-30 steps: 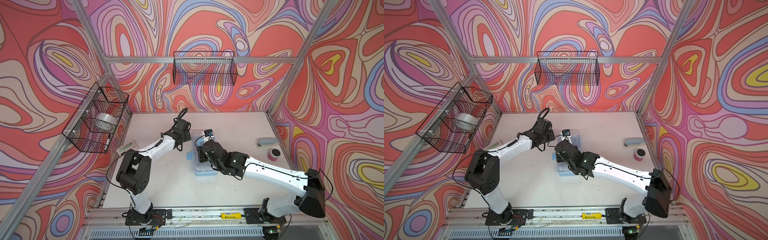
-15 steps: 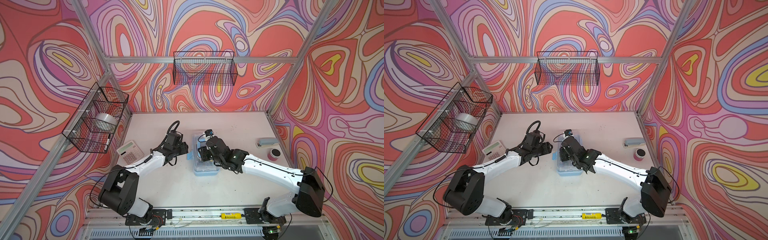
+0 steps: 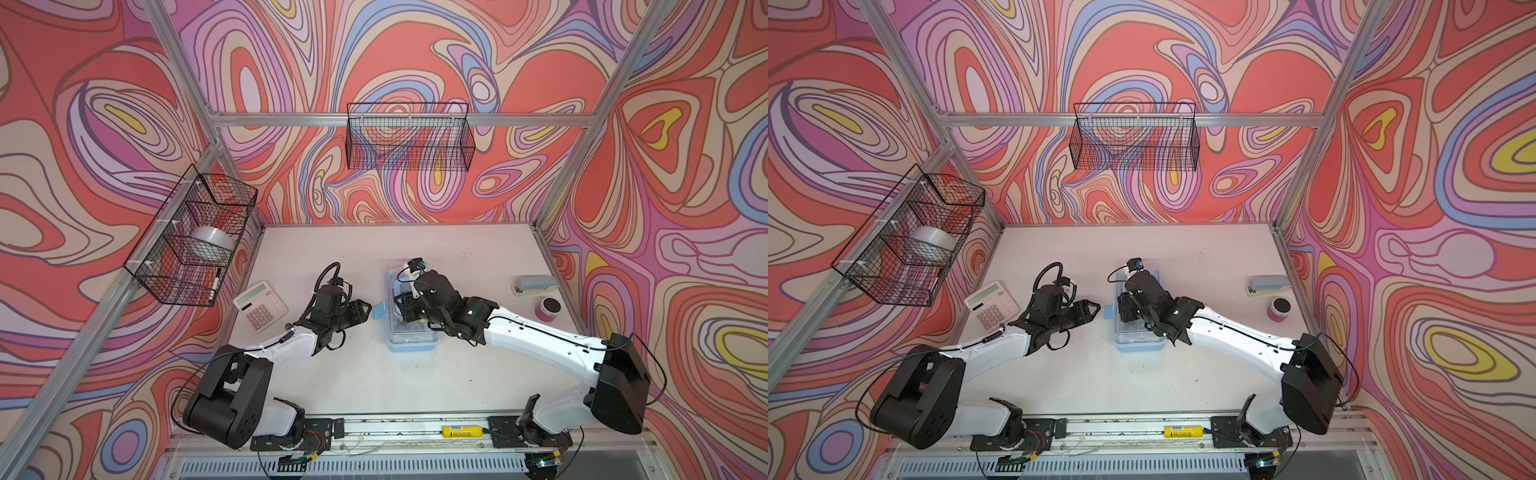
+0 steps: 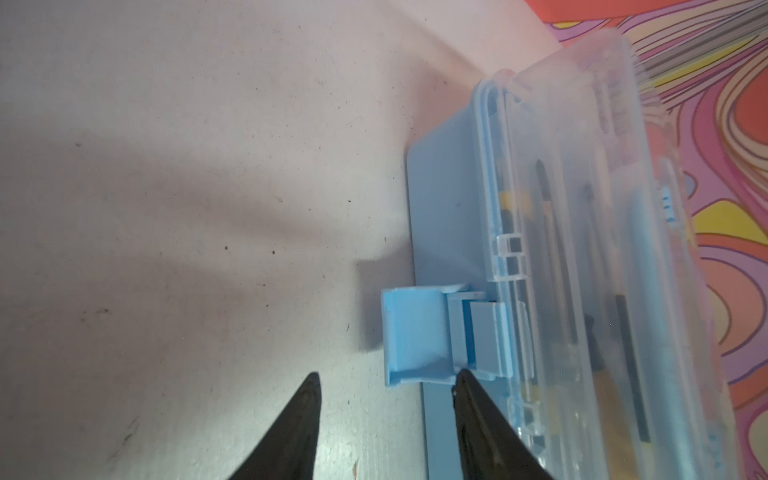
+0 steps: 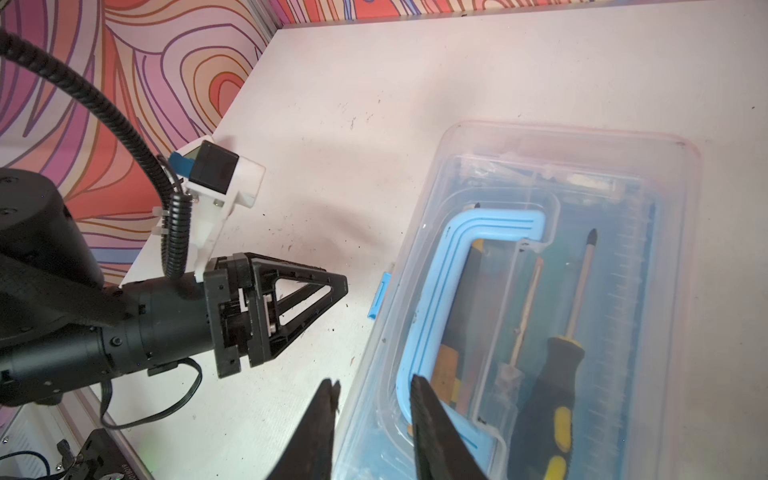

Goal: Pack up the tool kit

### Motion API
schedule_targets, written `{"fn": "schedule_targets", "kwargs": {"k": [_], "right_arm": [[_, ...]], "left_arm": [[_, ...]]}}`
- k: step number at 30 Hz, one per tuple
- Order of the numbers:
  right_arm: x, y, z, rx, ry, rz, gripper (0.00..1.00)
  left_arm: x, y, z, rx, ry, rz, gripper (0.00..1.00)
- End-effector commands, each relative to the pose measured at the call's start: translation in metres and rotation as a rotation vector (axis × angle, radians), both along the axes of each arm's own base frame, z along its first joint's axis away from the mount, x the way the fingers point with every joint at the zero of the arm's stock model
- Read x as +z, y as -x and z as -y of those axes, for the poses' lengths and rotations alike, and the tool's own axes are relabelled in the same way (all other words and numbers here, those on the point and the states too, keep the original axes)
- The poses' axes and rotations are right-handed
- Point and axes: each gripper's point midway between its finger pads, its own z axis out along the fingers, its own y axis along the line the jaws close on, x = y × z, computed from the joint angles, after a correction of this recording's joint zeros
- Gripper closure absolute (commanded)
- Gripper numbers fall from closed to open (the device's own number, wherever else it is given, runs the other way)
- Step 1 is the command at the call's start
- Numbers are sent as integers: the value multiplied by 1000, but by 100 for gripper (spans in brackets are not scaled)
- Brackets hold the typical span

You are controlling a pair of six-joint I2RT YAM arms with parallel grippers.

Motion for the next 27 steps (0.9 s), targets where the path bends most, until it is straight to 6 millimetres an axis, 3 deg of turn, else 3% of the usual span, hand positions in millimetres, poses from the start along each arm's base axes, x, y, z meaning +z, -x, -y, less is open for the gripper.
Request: {"fn": "schedule_targets", "kwargs": {"k": [1, 14, 27], "right_arm": [[-6, -2, 0, 12, 19, -1, 69], [-9, -8, 3, 9, 9, -5, 71], [-16, -13, 4, 4, 26, -18, 71]], "left_arm": [[6, -2, 8, -29, 133, 42, 50], [-20, -12, 21, -43, 361, 7, 56], [-40, -11, 27, -49, 409, -36, 65]]}}
